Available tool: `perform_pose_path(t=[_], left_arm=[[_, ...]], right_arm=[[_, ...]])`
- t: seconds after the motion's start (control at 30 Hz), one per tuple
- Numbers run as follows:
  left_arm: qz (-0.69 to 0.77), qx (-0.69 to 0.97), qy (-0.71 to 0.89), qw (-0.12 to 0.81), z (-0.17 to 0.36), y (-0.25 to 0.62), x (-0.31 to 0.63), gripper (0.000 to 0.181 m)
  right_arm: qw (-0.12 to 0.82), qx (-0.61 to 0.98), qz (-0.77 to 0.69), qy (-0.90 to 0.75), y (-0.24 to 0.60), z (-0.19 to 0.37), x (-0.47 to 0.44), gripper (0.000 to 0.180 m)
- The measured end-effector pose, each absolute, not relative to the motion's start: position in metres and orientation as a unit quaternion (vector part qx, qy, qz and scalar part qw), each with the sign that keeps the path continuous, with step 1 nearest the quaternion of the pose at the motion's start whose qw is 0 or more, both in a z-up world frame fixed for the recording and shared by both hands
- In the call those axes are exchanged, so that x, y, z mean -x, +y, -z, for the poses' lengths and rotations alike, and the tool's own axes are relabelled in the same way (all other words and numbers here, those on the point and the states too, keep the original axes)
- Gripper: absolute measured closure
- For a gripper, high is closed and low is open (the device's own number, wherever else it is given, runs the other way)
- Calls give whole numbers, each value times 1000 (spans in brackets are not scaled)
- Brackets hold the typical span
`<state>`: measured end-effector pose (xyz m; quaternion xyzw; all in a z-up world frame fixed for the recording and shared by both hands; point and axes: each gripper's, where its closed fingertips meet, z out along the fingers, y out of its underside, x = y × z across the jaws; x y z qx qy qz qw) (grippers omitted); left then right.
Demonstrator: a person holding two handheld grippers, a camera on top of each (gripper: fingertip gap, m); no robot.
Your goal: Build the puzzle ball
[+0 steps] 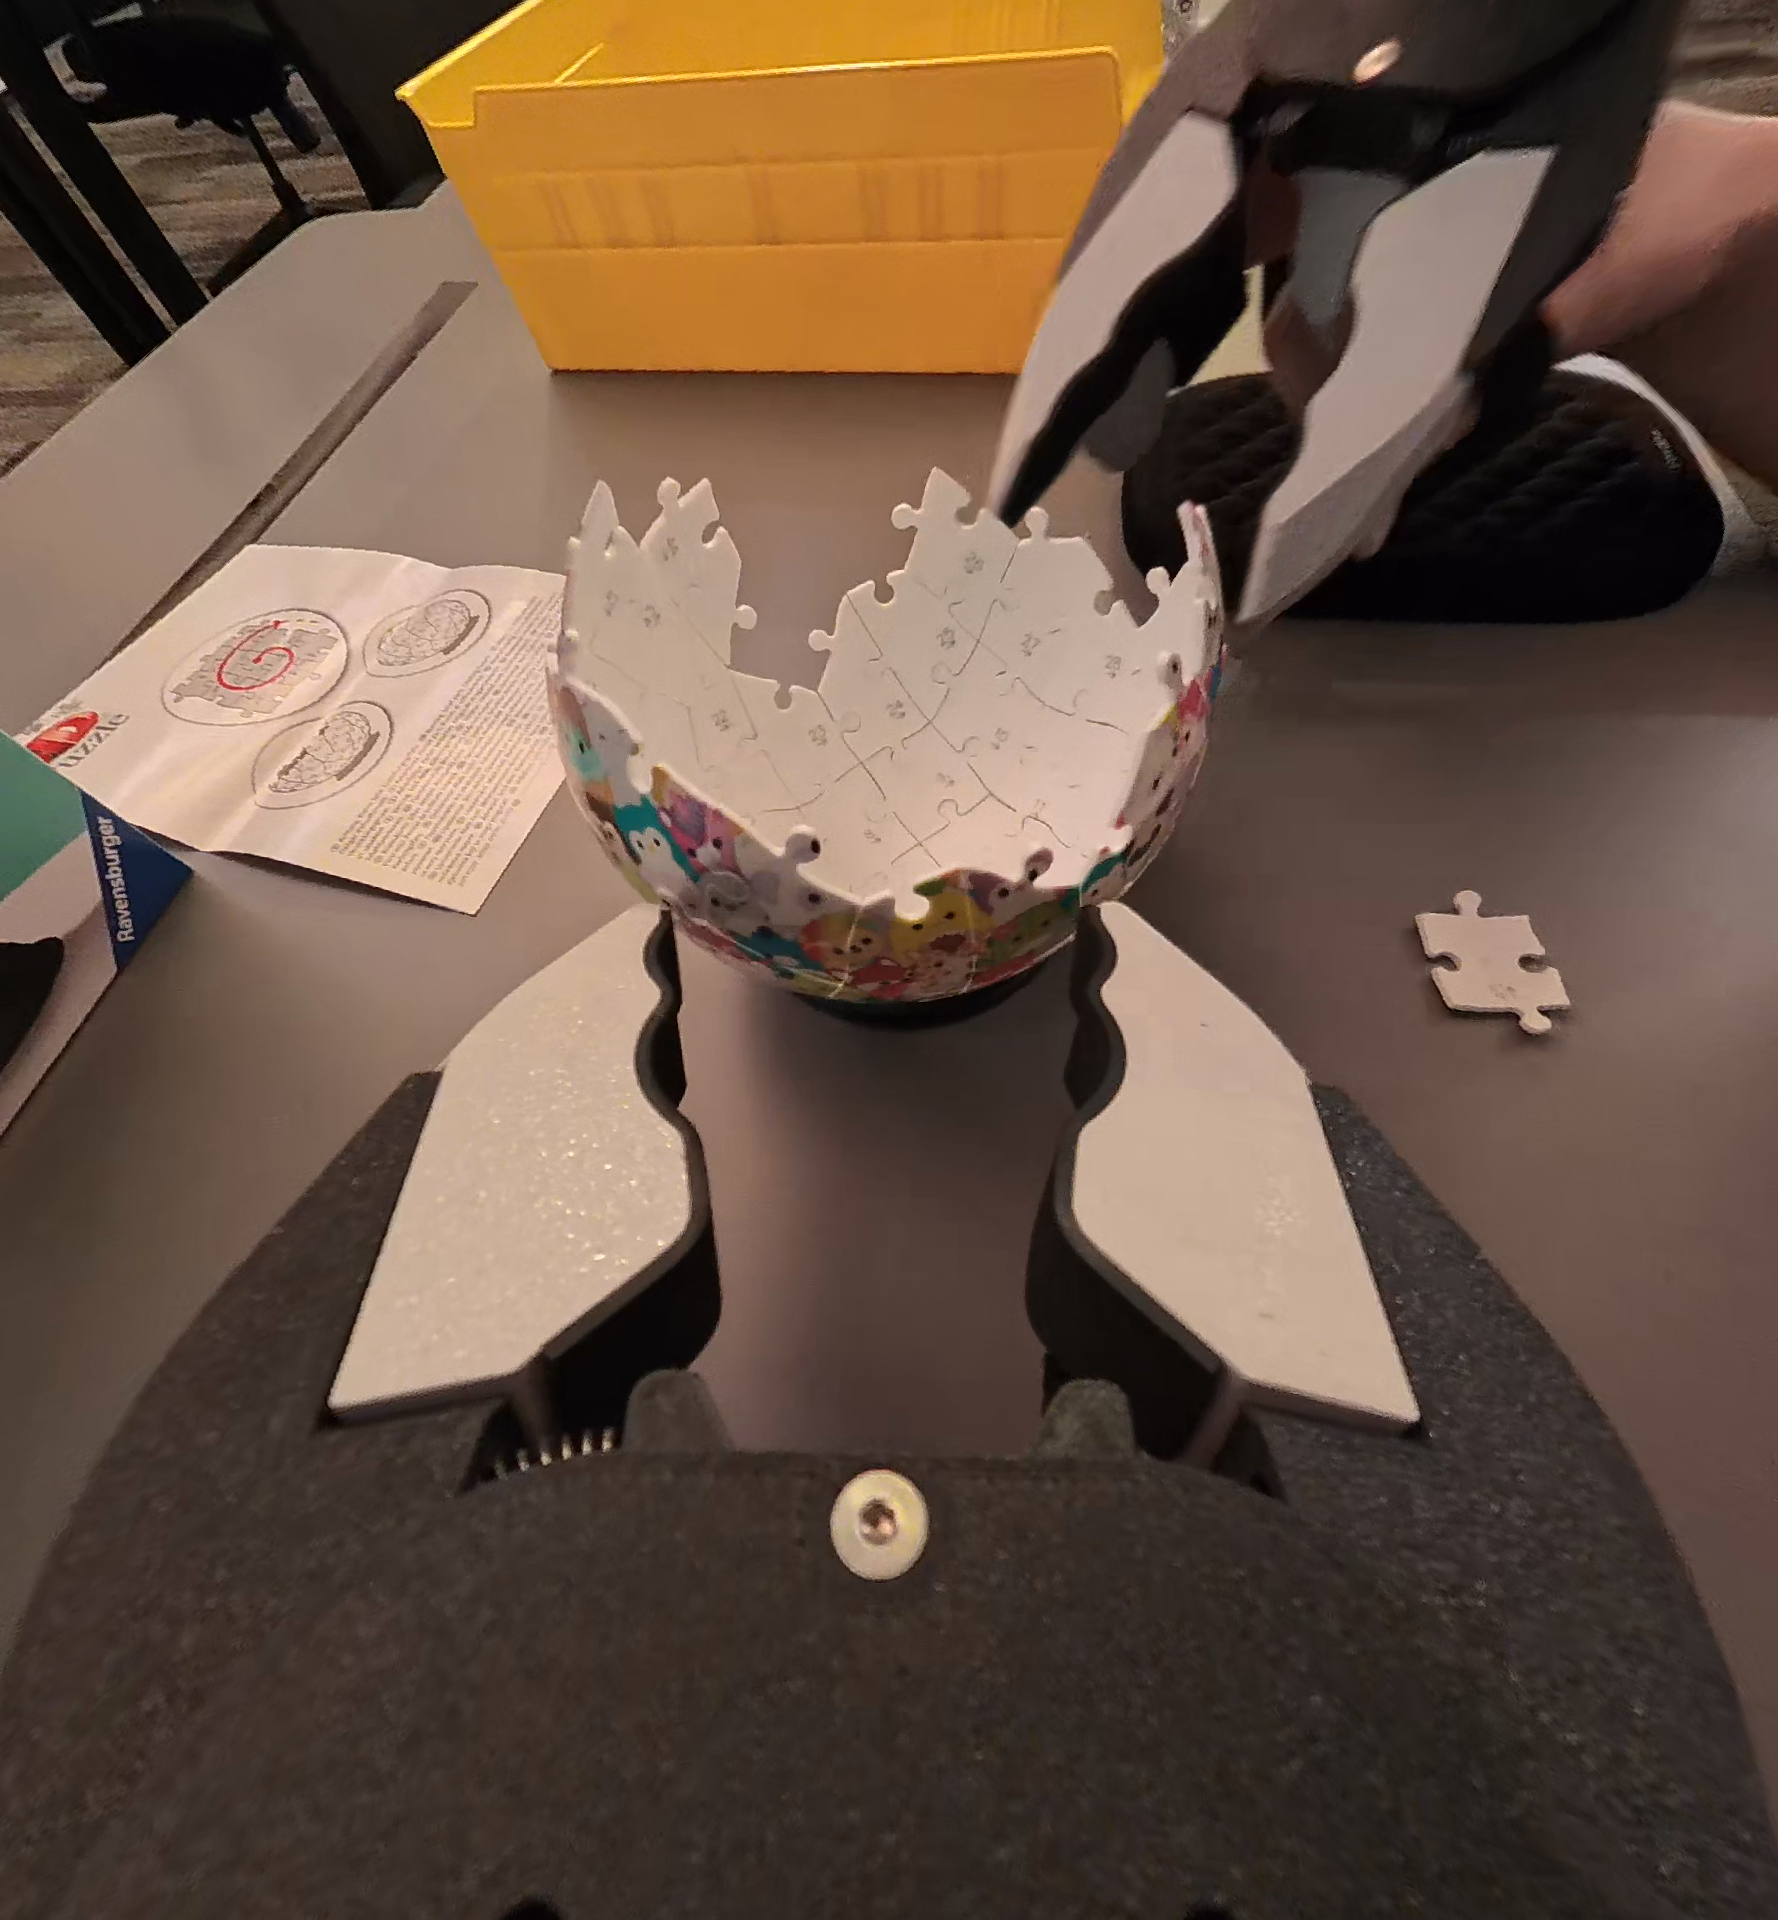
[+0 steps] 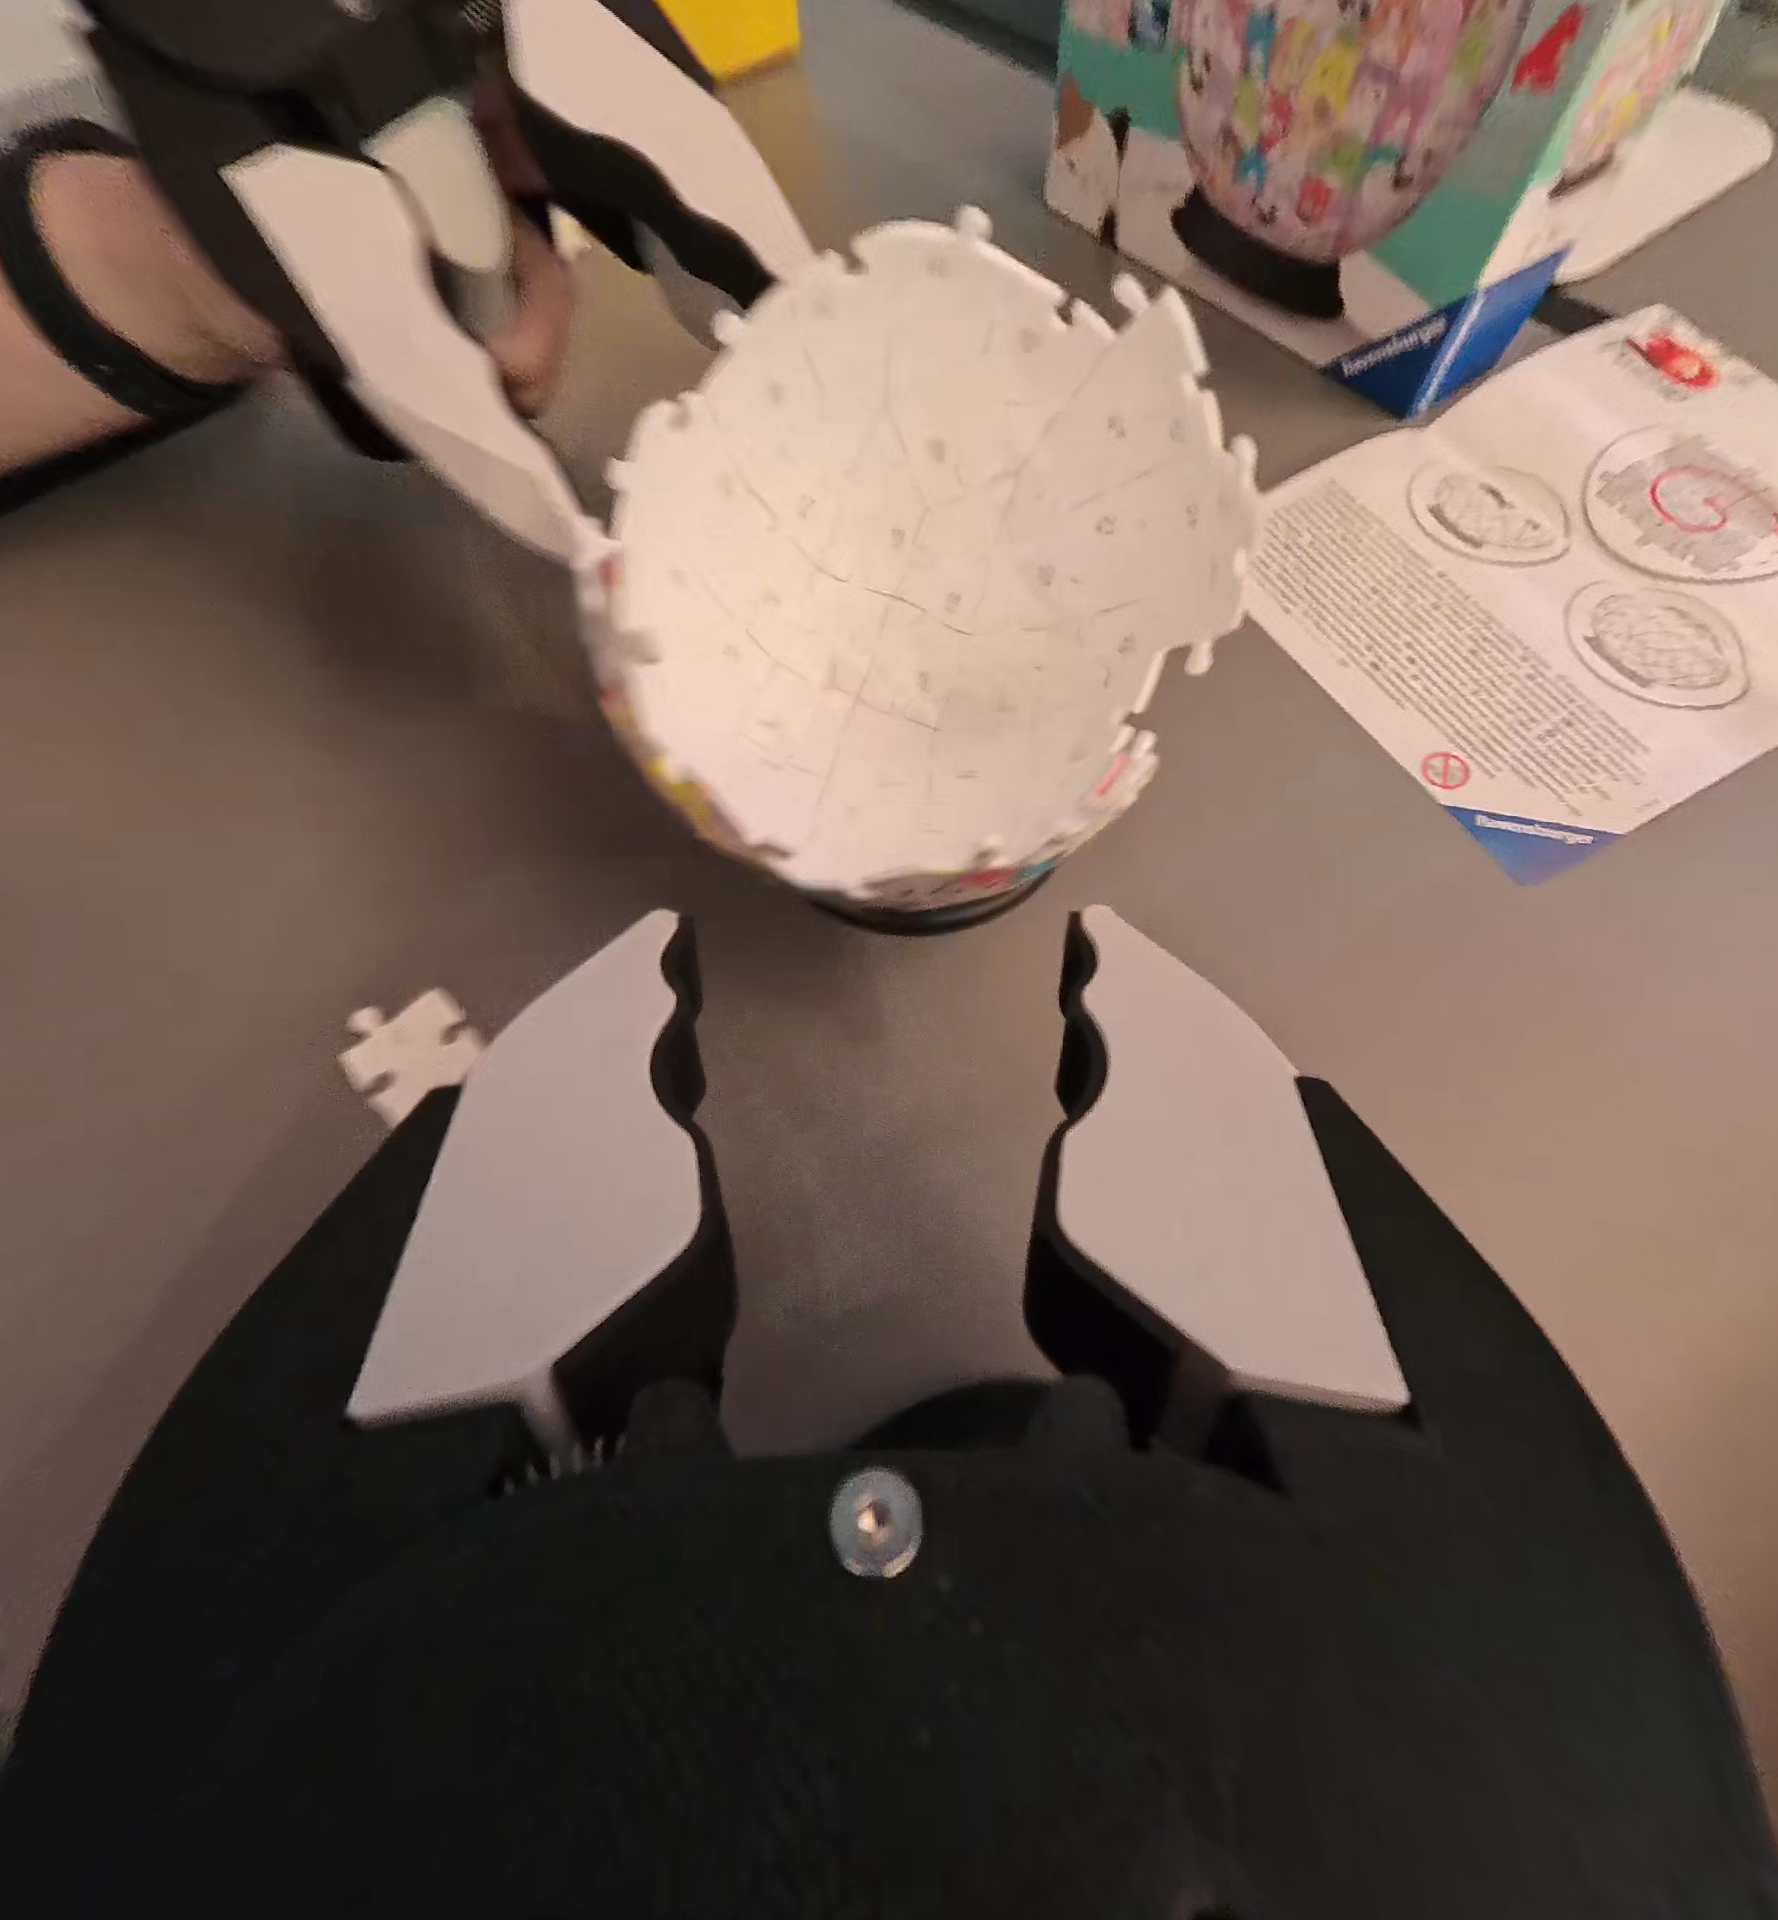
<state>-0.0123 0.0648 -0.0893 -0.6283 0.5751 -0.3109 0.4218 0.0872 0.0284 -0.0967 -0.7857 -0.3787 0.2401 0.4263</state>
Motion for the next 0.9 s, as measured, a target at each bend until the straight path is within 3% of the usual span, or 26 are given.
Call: perform_pose_path(t=[0.1,0.23,0.5,0.67,0.83,0.9], left_arm=[[316,628,573,420,85,62,19,105],[324,633,557,429,68,63,33,104],[320,655,528,435,60,33,71,104],[314,665,522,432,62,10,82,105],[336,670,518,411,67,-18,69,111],[349,680,508,397,72,-28,59,123]], right_arm=[[436,714,-316,-447,-29,83,-70,132],[360,683,-312,-553,-77,115,-42,129],[275,660,-212,-667,-69,152,-32,133],[235,649,-230,-686,-74,157,-25,151],[272,643,-201,-687,-69,152,-23,152],[314,634,-179,-683,-65,137,-22,152]])
